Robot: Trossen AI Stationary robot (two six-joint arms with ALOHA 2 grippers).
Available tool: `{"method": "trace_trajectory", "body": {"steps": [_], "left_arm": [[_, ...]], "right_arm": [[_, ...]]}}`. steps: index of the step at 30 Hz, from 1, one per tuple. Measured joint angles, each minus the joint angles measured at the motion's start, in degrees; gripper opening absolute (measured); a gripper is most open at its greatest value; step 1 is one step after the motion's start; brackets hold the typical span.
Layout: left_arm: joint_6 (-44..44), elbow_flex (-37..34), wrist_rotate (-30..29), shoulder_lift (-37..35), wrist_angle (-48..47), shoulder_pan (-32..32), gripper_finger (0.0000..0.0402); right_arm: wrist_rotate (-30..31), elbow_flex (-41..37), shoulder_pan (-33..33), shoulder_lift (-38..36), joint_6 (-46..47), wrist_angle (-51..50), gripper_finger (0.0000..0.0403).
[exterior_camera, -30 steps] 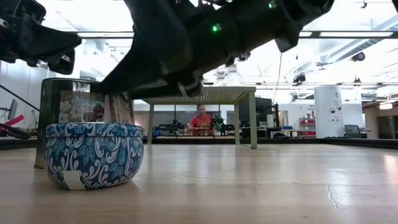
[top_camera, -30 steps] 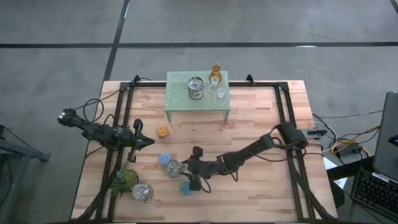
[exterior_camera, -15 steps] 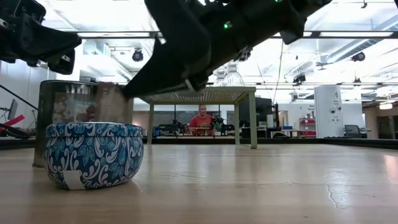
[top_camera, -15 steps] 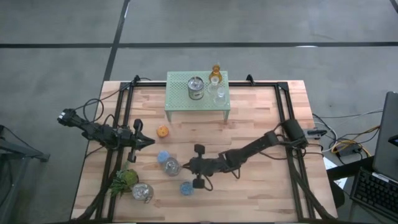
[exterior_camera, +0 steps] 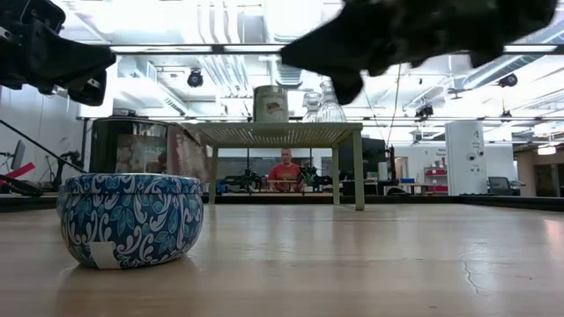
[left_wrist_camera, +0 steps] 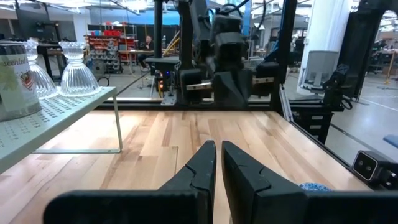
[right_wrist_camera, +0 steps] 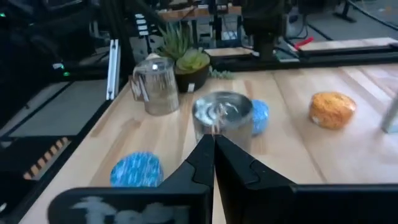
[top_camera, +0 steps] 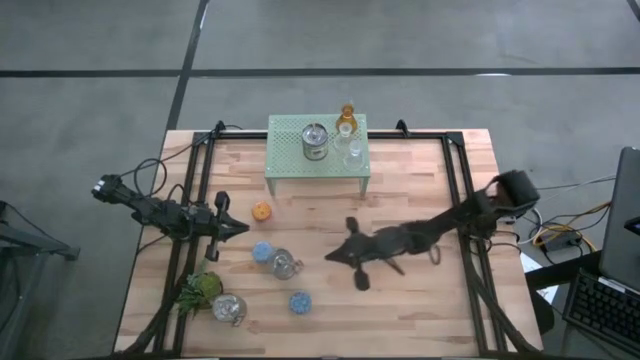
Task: Pick & Place candle stick holders
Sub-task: Adjust the green scented candle on the shelf
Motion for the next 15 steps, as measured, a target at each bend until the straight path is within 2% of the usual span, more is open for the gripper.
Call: {"method": "trace_trajectory", "body": {"steps": [15], "left_arm": [[0.0,0.0,0.0,0.2,0.0,0.0,0.0030]], "right_arm": [[0.0,-22.0,2.8,-21.8,4.9,5.5,0.0008]]}}
